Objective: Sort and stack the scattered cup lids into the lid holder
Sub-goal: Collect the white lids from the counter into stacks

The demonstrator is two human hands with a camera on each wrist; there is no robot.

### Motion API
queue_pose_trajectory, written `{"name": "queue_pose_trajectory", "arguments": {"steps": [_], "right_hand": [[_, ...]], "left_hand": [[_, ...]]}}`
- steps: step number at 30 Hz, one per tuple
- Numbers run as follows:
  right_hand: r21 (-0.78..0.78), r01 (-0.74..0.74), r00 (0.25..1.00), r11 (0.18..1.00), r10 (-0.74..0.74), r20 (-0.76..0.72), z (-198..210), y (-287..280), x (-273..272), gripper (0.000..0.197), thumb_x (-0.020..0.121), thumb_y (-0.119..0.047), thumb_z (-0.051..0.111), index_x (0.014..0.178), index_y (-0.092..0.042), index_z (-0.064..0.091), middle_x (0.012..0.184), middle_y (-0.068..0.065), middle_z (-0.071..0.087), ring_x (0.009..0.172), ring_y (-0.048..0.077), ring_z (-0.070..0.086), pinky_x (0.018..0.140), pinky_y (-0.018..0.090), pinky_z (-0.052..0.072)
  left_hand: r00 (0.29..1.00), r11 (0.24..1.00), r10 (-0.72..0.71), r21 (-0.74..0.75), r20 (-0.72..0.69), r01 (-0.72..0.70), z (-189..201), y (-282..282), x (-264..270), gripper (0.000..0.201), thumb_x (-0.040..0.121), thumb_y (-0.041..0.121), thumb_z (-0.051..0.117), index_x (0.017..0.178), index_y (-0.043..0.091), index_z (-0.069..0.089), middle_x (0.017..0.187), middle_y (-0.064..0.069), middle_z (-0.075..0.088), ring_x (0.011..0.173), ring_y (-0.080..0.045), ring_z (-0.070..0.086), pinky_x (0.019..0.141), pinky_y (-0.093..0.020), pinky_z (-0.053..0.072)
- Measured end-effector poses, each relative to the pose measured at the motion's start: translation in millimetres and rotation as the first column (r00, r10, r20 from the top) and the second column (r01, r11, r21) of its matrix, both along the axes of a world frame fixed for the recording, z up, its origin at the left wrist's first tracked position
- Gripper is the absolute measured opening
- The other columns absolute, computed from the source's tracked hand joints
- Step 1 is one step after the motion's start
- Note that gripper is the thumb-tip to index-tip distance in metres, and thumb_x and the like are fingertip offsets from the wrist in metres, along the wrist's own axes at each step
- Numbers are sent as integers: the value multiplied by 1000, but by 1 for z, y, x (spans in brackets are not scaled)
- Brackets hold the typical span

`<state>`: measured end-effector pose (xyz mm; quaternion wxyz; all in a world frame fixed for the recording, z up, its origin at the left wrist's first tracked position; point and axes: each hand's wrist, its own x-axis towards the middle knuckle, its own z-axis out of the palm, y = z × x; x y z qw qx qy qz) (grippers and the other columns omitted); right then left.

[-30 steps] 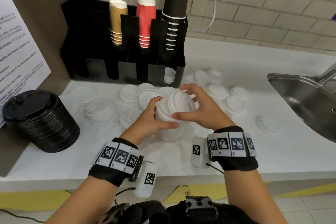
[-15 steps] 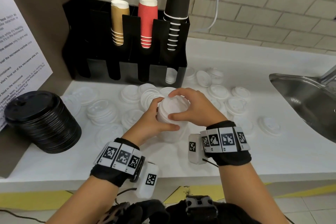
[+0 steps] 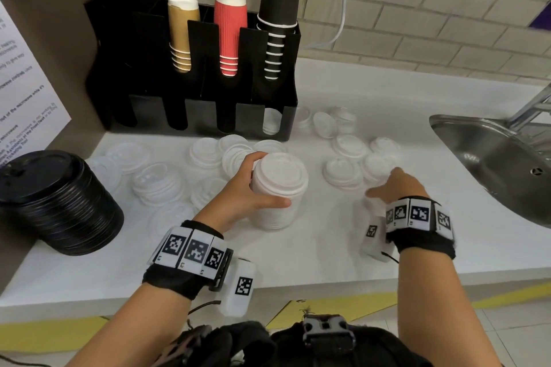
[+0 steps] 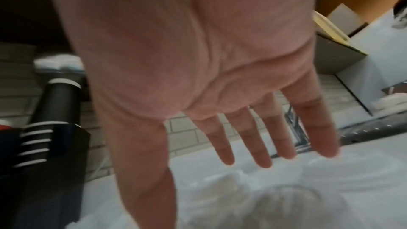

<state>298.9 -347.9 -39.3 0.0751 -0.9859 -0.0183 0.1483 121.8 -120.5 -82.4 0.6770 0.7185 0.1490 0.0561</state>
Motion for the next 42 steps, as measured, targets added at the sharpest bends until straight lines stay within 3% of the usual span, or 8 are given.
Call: {"name": "queue_pose_trajectory", "arguments": {"steps": [5,12,16,20,22,25,32,42], "right_hand": [[-11,-16,998,1000,17,56,-13,-7,1,59,83,-13,67,134,-4,39,124,22,57,114,38,55,88,41,47],[-50,18,998,999,-20,-51,0,-9,-9,67,76,-32,72,131,-11,39,122,16,55,105,32,55,73,35,41],[174,-92,984,980,117,-137,13,-2,-22,60,72,-39,77,123,-31,46,115,3,53,94,22,50,74,31,37],[695,-262,933,670,360,5,26,22,-46,53,69,-36,82,113,-45,54,112,-6,57,95,12,61,74,22,43],[787,-307,910,535,406,79,28,38,-58,49,73,-34,80,113,-46,56,110,-7,59,91,10,62,73,19,47],[794,-393,887,464,420,193,25,58,-72,41,75,-34,78,111,-42,59,103,-13,61,87,0,60,73,11,48],[717,-468,876,517,382,295,15,75,-83,26,79,-32,75,103,-39,67,109,-12,57,98,-1,51,79,17,38],[619,-565,821,546,451,352,12,86,-91,33,72,-26,79,101,-39,68,114,-8,62,111,5,50,79,13,35]], "left_hand": [[1000,1000,8,5,-16,-8,4,-1,0,79,65,19,89,116,54,39,113,26,50,95,15,49,66,-1,43],[1000,1000,9,-3,-2,-9,7,-1,0,78,70,18,86,129,43,40,117,25,50,103,9,48,67,0,43],[1000,1000,-5,-7,-8,5,6,0,0,82,70,18,86,132,44,39,120,24,49,106,7,47,73,-8,43],[1000,1000,-15,-8,-17,15,4,3,-1,85,69,19,87,131,47,38,120,24,49,107,6,48,76,-11,40],[999,1000,-15,-6,-29,15,4,3,-1,88,69,21,87,132,50,34,118,24,48,106,6,48,76,-11,40],[999,1000,-6,-9,-48,6,5,5,-1,97,69,26,87,141,46,25,115,21,48,106,2,49,77,-15,41],[998,998,-59,-2,-3,59,2,5,1,78,71,20,86,124,47,36,114,20,55,84,23,55,63,-1,45],[996,996,-88,12,20,88,2,9,0,78,70,21,87,129,40,41,114,21,57,85,23,55,66,-2,45]]}}
